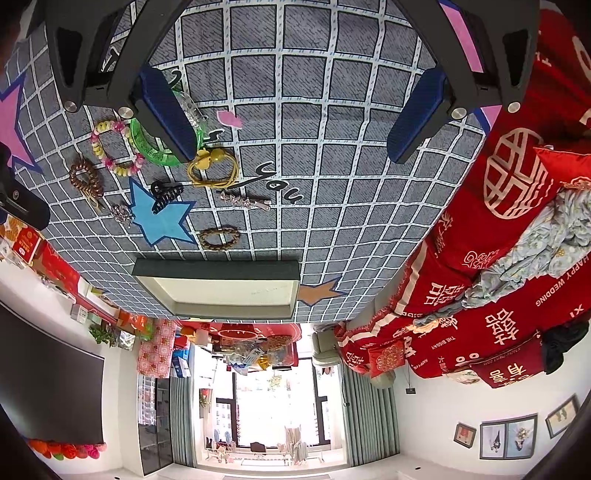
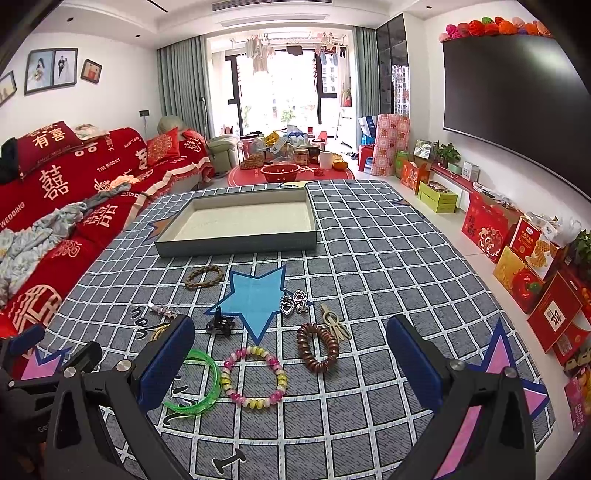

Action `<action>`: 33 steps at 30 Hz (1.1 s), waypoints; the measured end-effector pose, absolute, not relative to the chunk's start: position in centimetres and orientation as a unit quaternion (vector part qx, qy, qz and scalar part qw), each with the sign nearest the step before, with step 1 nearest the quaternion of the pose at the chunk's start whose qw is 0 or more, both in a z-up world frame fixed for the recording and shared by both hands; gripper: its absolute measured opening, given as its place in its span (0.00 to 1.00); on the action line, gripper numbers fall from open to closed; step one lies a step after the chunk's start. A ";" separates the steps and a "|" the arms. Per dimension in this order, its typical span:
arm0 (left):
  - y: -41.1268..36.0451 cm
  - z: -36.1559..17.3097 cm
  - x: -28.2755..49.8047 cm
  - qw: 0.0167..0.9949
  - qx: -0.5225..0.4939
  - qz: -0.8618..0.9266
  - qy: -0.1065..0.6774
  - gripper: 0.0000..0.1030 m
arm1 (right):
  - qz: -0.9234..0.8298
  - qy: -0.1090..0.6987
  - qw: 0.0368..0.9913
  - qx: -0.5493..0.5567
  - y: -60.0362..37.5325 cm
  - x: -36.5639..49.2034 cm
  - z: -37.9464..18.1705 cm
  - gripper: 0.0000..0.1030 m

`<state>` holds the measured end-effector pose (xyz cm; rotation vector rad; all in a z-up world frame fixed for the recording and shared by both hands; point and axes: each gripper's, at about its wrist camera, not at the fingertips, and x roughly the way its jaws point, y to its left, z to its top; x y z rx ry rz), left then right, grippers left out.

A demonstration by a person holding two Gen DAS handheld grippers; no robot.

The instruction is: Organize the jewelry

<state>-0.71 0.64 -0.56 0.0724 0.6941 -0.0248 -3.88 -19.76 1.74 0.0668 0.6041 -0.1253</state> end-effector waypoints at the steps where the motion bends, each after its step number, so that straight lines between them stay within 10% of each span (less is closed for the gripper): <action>1: 0.6 -0.7 -0.7 0.939 0.036 -0.013 0.341 1.00 | -0.062 0.298 0.952 0.033 -19.8 -3.9 1.7 1.00; 33: -4.0 -5.8 4.6 0.863 0.035 -0.116 0.490 1.00 | -0.093 0.482 0.867 0.088 -27.7 2.1 -6.2 0.98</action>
